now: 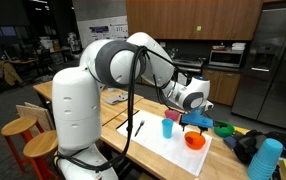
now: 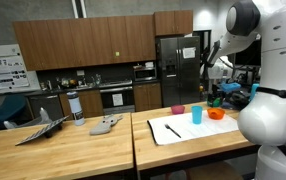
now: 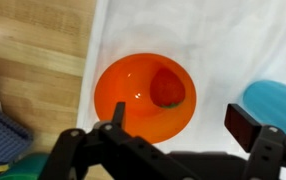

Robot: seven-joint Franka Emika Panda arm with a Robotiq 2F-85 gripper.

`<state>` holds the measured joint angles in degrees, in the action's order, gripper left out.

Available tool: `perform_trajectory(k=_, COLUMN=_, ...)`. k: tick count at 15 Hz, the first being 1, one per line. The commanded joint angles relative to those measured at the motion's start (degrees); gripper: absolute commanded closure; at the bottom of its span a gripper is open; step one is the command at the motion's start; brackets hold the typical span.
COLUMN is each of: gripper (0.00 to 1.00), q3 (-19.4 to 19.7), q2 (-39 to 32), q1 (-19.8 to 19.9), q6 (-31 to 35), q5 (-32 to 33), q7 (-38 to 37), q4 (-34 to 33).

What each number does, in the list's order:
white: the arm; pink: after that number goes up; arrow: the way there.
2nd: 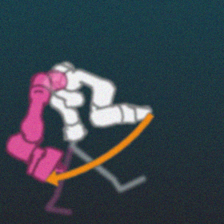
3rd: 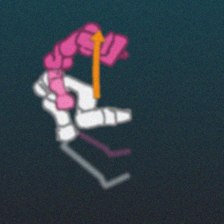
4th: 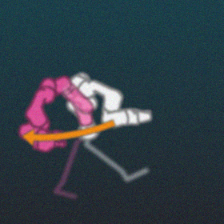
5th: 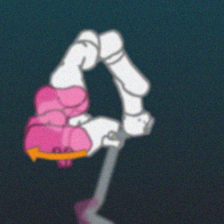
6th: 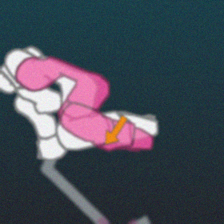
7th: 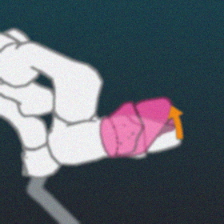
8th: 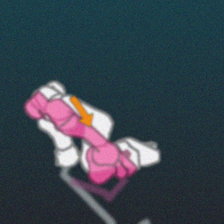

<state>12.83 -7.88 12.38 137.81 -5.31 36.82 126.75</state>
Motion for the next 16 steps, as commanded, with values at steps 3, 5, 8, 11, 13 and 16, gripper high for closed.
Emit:
perform_trajectory(k=3, gripper=0.00, q3=-0.56, q2=-4.99, q1=2.76, q6=-2.29, q5=-3.11, q7=-10.69, q4=-5.84)
perform_trajectory(k=5, gripper=0.00, q3=-1.02, q2=-6.97, q1=3.44, q6=-5.41, q5=-5.20, q7=-14.83, q4=-8.37)
perform_trajectory(k=8, gripper=0.00, q3=-1.63, q2=-9.40, q1=3.57, q6=-7.61, q5=-8.72, q7=-21.88, q4=-10.97)
perform_trajectory(k=11, gripper=0.00, q3=-1.74, q2=-11.36, q1=3.05, q6=-10.07, q5=-7.87, q7=-27.19, q4=-13.25)
perform_trajectory(k=13, gripper=0.00, q3=-1.87, q2=-11.97, q1=3.09, q6=-11.60, q5=-7.67, q7=-28.98, q4=-14.29)
perform_trajectory(k=16, gripper=0.00, q3=-1.90, q2=-13.34, q1=3.06, q6=-13.05, q5=-7.67, q7=-31.40, q4=-16.39)
